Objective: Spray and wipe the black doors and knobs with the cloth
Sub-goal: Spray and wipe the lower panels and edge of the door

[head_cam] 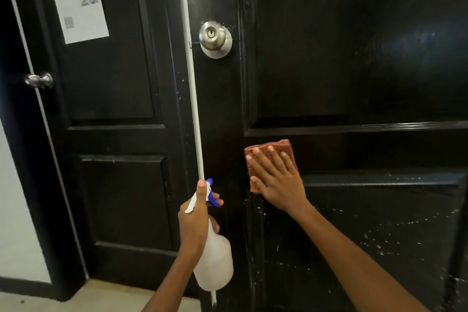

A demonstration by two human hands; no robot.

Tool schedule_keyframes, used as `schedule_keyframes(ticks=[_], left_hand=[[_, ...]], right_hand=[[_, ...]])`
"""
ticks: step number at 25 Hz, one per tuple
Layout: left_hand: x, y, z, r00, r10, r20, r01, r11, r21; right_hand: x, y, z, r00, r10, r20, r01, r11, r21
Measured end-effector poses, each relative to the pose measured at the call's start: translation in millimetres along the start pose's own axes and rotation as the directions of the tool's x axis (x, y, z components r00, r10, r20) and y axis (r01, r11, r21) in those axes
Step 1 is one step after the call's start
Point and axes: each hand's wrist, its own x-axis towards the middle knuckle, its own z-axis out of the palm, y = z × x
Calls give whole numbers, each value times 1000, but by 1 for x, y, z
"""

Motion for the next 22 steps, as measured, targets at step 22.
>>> schedule_keyframes(ticks=[22], left_hand=[[-23,-75,-27,963,-213,-165,232,967,103]], right_hand=[[-53,-75,63,602,-765,228,763,636,120]])
